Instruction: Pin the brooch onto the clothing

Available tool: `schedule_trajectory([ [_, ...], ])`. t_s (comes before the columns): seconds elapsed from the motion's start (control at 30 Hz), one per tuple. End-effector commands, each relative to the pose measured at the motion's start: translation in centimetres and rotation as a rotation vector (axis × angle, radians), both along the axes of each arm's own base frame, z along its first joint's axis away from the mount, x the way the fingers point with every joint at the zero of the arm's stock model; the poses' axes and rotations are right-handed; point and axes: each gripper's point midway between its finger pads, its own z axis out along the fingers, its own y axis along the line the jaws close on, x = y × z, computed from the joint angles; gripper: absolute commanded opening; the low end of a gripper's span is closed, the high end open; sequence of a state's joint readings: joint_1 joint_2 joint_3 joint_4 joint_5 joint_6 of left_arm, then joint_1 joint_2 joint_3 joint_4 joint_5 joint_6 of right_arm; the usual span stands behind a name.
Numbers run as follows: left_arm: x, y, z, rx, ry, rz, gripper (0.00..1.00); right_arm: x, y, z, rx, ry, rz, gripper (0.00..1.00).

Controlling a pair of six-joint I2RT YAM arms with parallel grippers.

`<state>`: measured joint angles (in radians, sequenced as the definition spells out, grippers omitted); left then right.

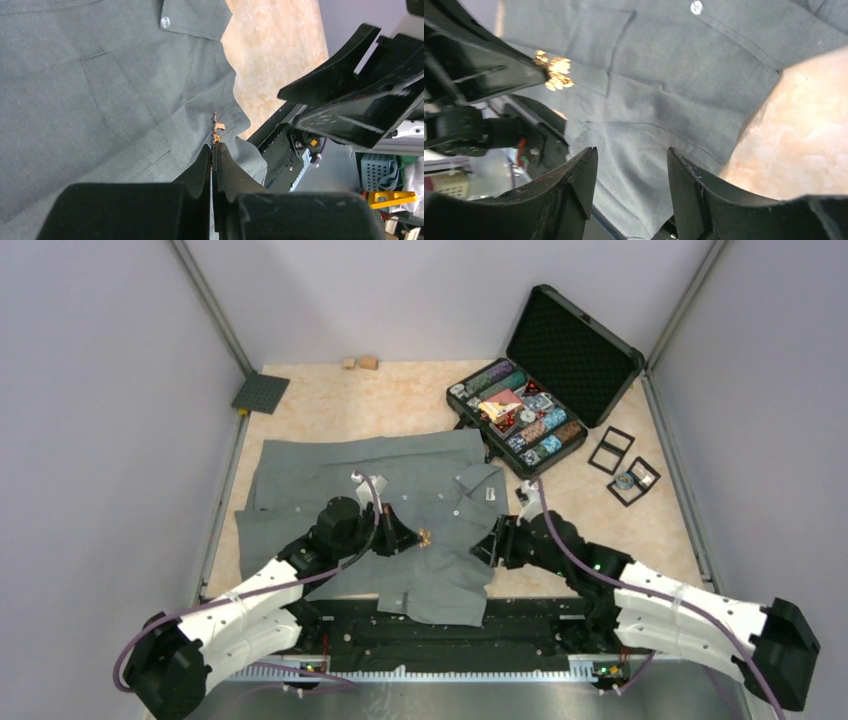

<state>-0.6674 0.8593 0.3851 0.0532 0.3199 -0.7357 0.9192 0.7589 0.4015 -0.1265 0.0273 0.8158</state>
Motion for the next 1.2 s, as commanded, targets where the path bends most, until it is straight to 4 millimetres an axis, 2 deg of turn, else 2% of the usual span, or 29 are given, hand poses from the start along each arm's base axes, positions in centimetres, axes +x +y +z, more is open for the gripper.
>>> schedule_trajectory([
  [0.0,1.1,0.2,0.9,-0.054,-0.013,0.077,0.0,1.2,2.2,0.6,-0.05,-0.053,-0.037,0.54],
  [0.2,1.4,0.6,0.4,-0.021,-0.021,0.095,0.0,2.1,6.5,0.3,-0.062,-0.106,0.046,0.51],
  [0.3,1.6,1.1,0.1,0.0,-0.026,0.115,0.0,2.6,7.8,-0.1,-0.063,-0.128,0.075,0.51],
  [0.47,1.7,1.4,0.0,0.008,-0.028,0.125,0.0,3.2,8.9,-1.4,-0.124,-0.139,0.111,0.51],
  [0.87,1.7,1.5,-0.6,0.016,-0.018,0.118,0.0,2.4,10.4,-5.2,-0.18,-0.08,0.162,0.49],
  [1.07,1.7,1.5,-0.7,0.017,-0.015,0.116,0.0,2.3,11.2,-6.0,-0.204,-0.076,0.178,0.4],
  [1.17,1.7,1.5,-0.8,0.019,-0.012,0.113,0.0,2.3,11.3,-6.3,-0.206,-0.073,0.179,0.29],
])
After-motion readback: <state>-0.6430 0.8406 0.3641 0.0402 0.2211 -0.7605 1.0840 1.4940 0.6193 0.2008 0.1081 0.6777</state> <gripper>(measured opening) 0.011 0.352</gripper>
